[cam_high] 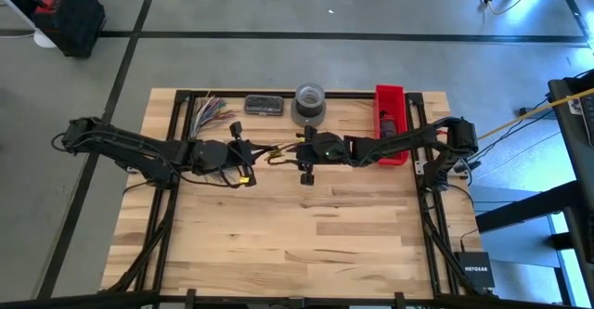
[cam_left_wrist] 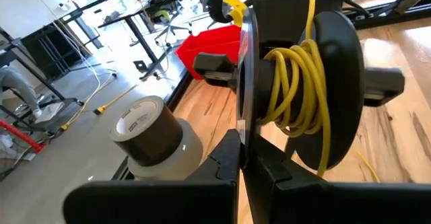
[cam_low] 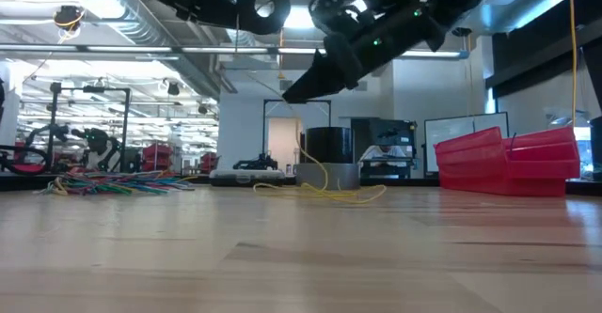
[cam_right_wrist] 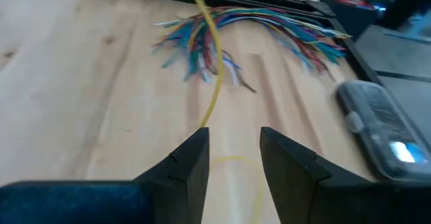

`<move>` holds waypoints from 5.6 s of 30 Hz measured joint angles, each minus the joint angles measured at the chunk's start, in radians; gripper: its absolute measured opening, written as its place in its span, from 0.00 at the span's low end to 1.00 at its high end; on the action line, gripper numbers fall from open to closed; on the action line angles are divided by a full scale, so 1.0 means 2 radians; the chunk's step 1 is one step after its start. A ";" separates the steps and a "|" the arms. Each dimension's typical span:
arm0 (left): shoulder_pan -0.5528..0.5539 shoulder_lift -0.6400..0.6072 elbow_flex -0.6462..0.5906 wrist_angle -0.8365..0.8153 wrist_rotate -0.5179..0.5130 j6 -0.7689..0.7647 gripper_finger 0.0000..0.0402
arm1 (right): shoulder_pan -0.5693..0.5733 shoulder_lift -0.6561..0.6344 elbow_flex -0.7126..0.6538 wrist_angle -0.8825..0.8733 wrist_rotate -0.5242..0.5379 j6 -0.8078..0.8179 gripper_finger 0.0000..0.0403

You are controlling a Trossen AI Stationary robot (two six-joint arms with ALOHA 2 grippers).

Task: Coil cords
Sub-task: Coil the yellow wire onto the spool

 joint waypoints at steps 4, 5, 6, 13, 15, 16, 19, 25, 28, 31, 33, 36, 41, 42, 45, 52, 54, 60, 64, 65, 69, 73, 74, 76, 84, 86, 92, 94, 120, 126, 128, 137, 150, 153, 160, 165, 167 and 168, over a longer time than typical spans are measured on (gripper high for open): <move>0.000 0.000 0.000 -0.003 0.000 -0.002 0.00 | 0.003 0.000 0.000 -0.003 -0.014 0.003 0.34; 0.000 0.000 0.000 -0.003 0.000 -0.002 0.00 | 0.003 0.000 0.000 -0.005 -0.020 0.004 0.34; 0.000 0.000 0.000 -0.003 0.000 -0.002 0.00 | 0.002 0.000 0.000 -0.008 -0.027 0.009 0.34; 0.000 0.000 0.000 -0.003 0.000 -0.002 0.00 | 0.002 -0.019 0.000 -0.048 -0.046 0.036 0.34; 0.000 0.000 0.000 -0.004 0.000 -0.002 0.00 | 0.002 -0.028 0.000 -0.048 -0.047 0.040 0.34; 0.000 0.000 0.000 -0.003 0.000 -0.002 0.00 | 0.002 -0.031 0.000 -0.049 -0.047 0.040 0.34; 0.000 0.000 0.000 -0.004 0.000 -0.001 0.00 | 0.002 -0.035 0.000 -0.053 -0.047 0.044 0.34; 0.000 0.000 0.000 -0.004 0.000 -0.001 0.00 | 0.002 -0.036 0.000 -0.058 -0.051 0.059 0.34; 0.000 0.000 0.000 -0.004 0.000 -0.001 0.00 | 0.002 -0.036 0.000 -0.056 -0.084 0.068 0.34; 0.000 0.000 0.000 -0.004 0.000 -0.001 0.00 | 0.002 -0.036 0.000 -0.054 -0.093 0.070 0.34; 0.000 0.000 0.000 -0.004 0.000 0.000 0.00 | 0.002 -0.033 0.000 -0.046 -0.080 0.070 0.34; 0.000 0.000 0.000 -0.004 0.000 0.000 0.00 | 0.002 -0.023 0.000 -0.029 -0.068 0.070 0.34; 0.000 0.000 -0.001 -0.003 0.000 0.000 0.00 | 0.002 -0.002 0.001 -0.015 -0.067 0.064 0.34; 0.000 0.000 -0.001 -0.004 0.000 0.000 0.00 | 0.001 -0.002 0.001 -0.020 -0.064 0.061 0.34; 0.000 0.000 -0.001 -0.004 0.000 0.003 0.00 | -0.001 -0.002 0.001 -0.014 -0.054 0.044 0.33; 0.000 0.000 0.000 -0.007 0.000 0.006 0.00 | -0.001 -0.027 0.001 -0.055 -0.045 0.025 0.18; 0.000 0.000 0.000 -0.007 0.000 0.005 0.00 | -0.001 -0.037 0.001 -0.066 -0.026 0.018 0.10; 0.000 0.000 0.000 -0.023 0.010 0.025 0.00 | 0.000 -0.071 0.001 -0.090 0.029 0.010 0.04; -0.001 0.000 0.000 -0.068 0.008 0.046 0.00 | 0.013 -0.085 0.001 -0.103 0.073 0.011 0.01; -0.001 0.000 0.000 -0.078 0.000 0.048 0.00 | 0.018 -0.088 0.001 -0.103 0.078 0.011 0.01; 0.001 0.000 0.000 -0.099 -0.034 0.053 0.00 | 0.037 -0.098 0.001 -0.082 0.081 0.010 0.02; 0.006 0.000 0.000 -0.100 -0.065 0.047 0.00 | 0.047 -0.100 0.001 -0.030 0.062 0.004 0.01; 0.008 0.001 0.000 -0.100 -0.065 0.043 0.00 | 0.049 -0.099 0.001 -0.018 0.053 0.004 0.01; 0.012 0.006 0.000 -0.097 -0.066 0.037 0.00 | 0.052 -0.093 0.001 0.012 0.041 0.009 0.01; 0.033 0.065 0.000 -0.009 -0.072 0.034 0.00 | 0.056 -0.052 0.000 0.106 0.024 0.015 0.01; 0.038 0.076 0.000 0.018 -0.075 0.034 0.00 | 0.055 -0.040 0.000 0.125 0.024 0.015 0.01; 0.038 0.106 0.000 0.054 -0.050 0.032 0.00 | 0.055 -0.006 0.000 0.196 0.034 0.016 0.01; 0.038 0.111 0.000 0.071 -0.029 0.032 0.00 | 0.055 0.002 0.000 0.209 0.037 0.016 0.01; -0.005 -0.022 -0.001 -0.013 0.004 -0.022 0.00 | 0.056 0.000 0.012 0.122 0.151 -0.078 0.01; -0.005 -0.023 -0.001 -0.033 0.006 -0.024 0.00 | 0.056 -0.003 0.010 0.115 0.136 -0.039 0.01; -0.005 -0.018 -0.001 -0.032 0.006 -0.024 0.00 | 0.056 -0.003 0.010 0.112 0.136 -0.011 0.02; -0.005 -0.022 0.001 -0.030 -0.008 -0.021 0.00 | 0.064 -0.053 0.008 0.023 0.153 -0.005 0.30; -0.005 -0.024 0.001 -0.029 -0.009 -0.026 0.00 | 0.016 0.011 0.008 0.040 0.004 -0.002 0.40; -0.005 -0.024 0.000 -0.029 -0.009 -0.026 0.00 | 0.008 0.041 0.008 0.064 0.002 -0.001 0.40; -0.005 -0.024 0.000 -0.032 -0.009 -0.017 0.00 | 0.008 0.066 0.011 0.093 -0.025 -0.014 0.40; -0.005 -0.024 0.000 -0.032 -0.009 -0.018 0.00 | 0.008 0.066 0.014 0.091 -0.017 -0.014 0.29; -0.005 -0.024 0.000 -0.032 -0.009 -0.018 0.00 | 0.008 0.066 0.014 0.087 -0.016 -0.015 0.19; -0.005 -0.024 0.000 -0.031 -0.009 -0.019 0.00 | 0.008 0.066 0.014 0.085 -0.015 -0.017 0.13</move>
